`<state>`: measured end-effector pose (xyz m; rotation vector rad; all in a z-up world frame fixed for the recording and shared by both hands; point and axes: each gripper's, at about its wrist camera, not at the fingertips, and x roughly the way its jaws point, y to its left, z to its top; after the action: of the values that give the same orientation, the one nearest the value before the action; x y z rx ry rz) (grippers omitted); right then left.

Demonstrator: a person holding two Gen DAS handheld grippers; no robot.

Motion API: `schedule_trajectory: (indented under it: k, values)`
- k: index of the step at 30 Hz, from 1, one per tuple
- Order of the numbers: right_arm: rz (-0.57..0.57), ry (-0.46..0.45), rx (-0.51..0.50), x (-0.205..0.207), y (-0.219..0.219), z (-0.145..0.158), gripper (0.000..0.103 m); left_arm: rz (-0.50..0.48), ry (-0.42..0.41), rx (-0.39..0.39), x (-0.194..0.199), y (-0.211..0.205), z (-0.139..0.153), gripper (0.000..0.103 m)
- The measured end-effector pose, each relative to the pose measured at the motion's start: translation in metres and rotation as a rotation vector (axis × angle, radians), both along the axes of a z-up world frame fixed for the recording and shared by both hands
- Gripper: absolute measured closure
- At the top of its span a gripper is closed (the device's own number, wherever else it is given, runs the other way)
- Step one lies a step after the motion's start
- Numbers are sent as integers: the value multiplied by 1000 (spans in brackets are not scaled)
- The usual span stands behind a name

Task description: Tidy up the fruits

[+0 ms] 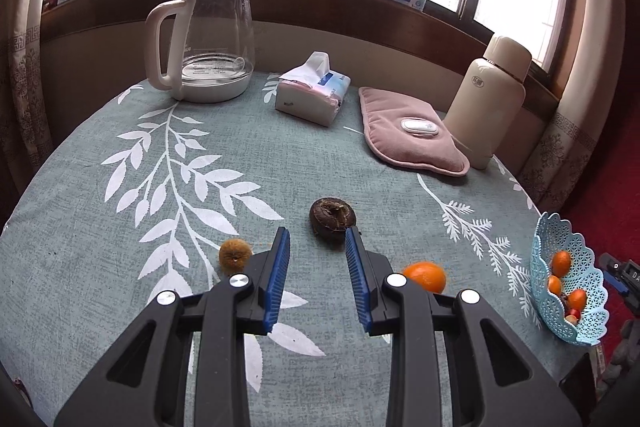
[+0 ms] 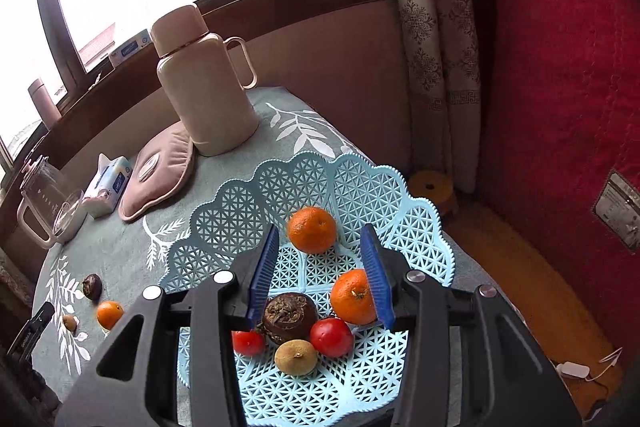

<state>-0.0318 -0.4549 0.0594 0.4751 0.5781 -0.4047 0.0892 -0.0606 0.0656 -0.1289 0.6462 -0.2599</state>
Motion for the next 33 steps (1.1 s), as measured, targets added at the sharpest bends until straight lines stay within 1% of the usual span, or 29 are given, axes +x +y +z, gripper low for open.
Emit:
schedule_trajectory:
  k: [1,2,7,10,17,20,25,29,33]
  values:
    - [4,-10,-1,-1,-2,2,51,-14,-8,8,-2,-8,3,74]
    - [10,-18,-3,-1,-3,4,49,-29,-16,16,-3,-16,6,74]
    - [26,-57,-14,-8,-13,16,48,-100,-34,34,-8,-53,18,74]
    - [16,-74,-15,-14,-22,17,43,-146,-35,39,-9,-78,23,74]
    - [-23,-110,39,-28,-45,14,42,-286,-11,38,-10,-139,25,74]
    - [-22,-113,41,-30,-48,15,42,-348,5,20,-11,-162,25,74]
    - [-24,-128,52,-32,-51,18,42,-422,9,34,-15,-197,22,74]
    - [-23,-129,62,-34,-54,17,42,-451,11,53,-18,-211,18,74]
    - [-21,-127,73,-32,-55,16,42,-412,20,54,-18,-199,14,72]
